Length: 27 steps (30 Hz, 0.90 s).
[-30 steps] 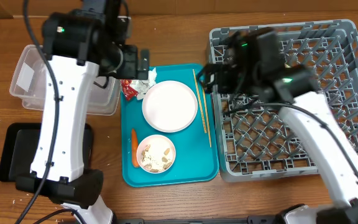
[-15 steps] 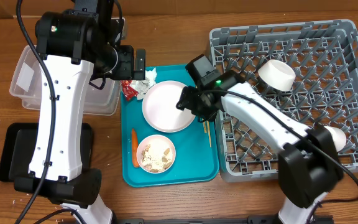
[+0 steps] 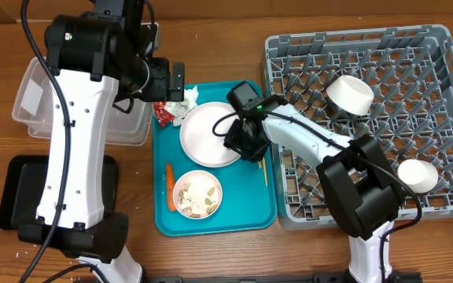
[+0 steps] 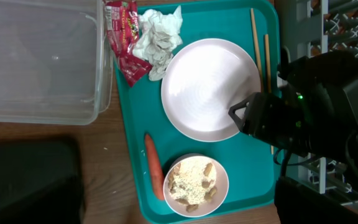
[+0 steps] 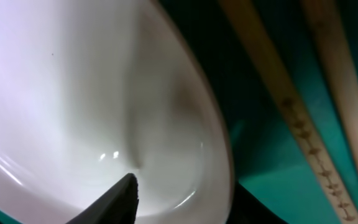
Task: Sort waste into correct bins and load items into the dishwasher
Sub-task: 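Grasp the pink plate edge with the right gripper, then lift the pink plate and stand it in the dish rack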
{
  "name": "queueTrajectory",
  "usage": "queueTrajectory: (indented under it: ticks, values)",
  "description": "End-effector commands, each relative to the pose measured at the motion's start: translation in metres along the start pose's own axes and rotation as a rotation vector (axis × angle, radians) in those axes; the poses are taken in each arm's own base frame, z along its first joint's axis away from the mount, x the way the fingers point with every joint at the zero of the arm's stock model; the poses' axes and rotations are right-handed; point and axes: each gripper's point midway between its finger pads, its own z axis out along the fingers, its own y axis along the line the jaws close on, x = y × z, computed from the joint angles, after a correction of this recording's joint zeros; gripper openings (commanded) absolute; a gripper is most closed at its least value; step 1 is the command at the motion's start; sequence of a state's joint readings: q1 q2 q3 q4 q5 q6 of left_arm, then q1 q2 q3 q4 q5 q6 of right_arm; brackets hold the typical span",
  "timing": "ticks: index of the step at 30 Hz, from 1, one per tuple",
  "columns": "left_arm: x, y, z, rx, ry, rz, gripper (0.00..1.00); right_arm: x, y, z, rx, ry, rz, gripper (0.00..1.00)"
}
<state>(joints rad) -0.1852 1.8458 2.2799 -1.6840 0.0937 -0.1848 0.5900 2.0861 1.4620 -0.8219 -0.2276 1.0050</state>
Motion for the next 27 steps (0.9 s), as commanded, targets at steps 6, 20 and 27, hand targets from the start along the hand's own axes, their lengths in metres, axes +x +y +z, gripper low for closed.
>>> queueTrajectory:
  ticks: [6,20,27]
  values:
    - [0.0,-0.003,-0.015,0.02,-0.039,0.0,1.0,-0.001,0.003,-0.008,0.003,-0.015,-0.082,0.04]
    - [0.0,-0.003,-0.015,0.019,-0.039,0.0,1.0,-0.027,0.024,-0.196,-0.034,-0.477,-0.337,0.04]
    - [0.0,-0.003,-0.015,0.018,-0.039,0.008,1.0,-0.078,-0.06,-0.312,0.366,-0.987,-0.227,0.04]
